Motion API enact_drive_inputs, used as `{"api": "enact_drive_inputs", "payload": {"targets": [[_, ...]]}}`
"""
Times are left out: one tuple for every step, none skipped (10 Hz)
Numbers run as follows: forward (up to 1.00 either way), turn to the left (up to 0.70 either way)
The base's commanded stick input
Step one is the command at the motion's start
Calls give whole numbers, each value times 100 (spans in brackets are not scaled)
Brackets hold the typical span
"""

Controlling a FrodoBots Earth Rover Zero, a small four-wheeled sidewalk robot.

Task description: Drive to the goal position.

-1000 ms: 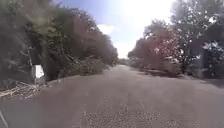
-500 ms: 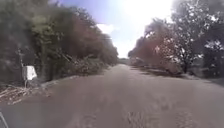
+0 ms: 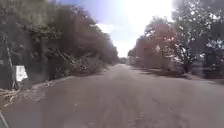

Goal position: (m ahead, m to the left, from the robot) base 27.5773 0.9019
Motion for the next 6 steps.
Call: {"api": "enact_drive_inputs", "payload": {"targets": [[50,0],[50,0],[50,0],[50,0],[50,0],[50,0]]}}
